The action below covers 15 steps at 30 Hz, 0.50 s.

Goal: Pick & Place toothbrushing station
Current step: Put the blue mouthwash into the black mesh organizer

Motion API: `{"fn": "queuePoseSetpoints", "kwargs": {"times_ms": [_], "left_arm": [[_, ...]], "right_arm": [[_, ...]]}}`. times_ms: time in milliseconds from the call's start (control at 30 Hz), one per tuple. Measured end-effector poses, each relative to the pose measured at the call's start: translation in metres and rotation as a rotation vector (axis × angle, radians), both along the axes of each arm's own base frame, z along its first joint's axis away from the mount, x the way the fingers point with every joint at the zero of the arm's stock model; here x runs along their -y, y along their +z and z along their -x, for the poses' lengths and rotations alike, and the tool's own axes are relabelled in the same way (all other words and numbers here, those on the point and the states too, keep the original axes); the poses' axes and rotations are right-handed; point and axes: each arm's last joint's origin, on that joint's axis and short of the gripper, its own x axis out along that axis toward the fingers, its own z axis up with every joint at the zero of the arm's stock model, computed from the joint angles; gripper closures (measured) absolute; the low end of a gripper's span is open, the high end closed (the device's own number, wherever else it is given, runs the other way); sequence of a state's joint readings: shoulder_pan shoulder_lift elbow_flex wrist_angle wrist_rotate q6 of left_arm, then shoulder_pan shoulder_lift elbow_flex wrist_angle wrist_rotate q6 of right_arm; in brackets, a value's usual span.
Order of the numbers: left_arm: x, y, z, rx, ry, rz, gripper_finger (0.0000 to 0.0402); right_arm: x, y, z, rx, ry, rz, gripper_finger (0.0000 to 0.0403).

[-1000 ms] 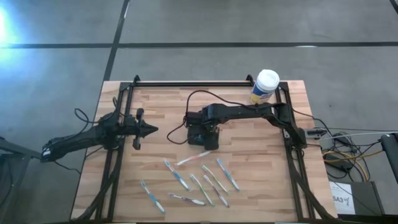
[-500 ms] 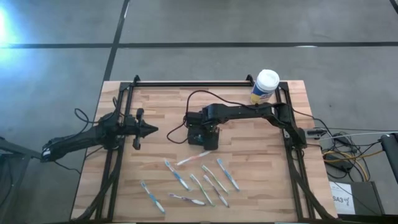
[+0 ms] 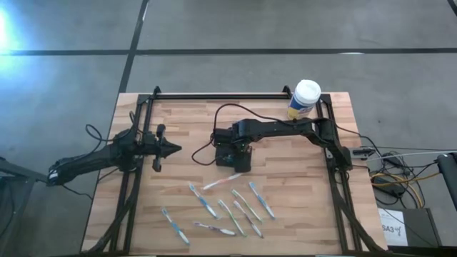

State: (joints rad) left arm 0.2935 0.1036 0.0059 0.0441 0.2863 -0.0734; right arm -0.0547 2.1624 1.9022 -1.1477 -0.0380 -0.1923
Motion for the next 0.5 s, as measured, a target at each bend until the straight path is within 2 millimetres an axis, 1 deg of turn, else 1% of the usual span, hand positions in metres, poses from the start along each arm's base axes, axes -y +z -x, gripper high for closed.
{"fn": "queuePoseSetpoints", "kwargs": {"times_ms": [133, 300, 500], "left_arm": [[0.000, 0.000, 0.000, 0.000, 0.000, 0.001, 0.0390], [0.000, 0.000, 0.000, 0.000, 0.000, 0.000, 0.0390], [0.000, 0.000, 0.000, -0.001, 0.000, -0.001, 0.0390]], "right_arm": [[0.000, 0.000, 0.000, 0.001, -0.001, 0.000, 0.0254], [0.000, 0.002, 0.001, 0.004, -0.001, 0.000, 0.0255], [-0.001, 0.016, -0.001, 0.018, -0.024, -0.004, 0.0250]]}}
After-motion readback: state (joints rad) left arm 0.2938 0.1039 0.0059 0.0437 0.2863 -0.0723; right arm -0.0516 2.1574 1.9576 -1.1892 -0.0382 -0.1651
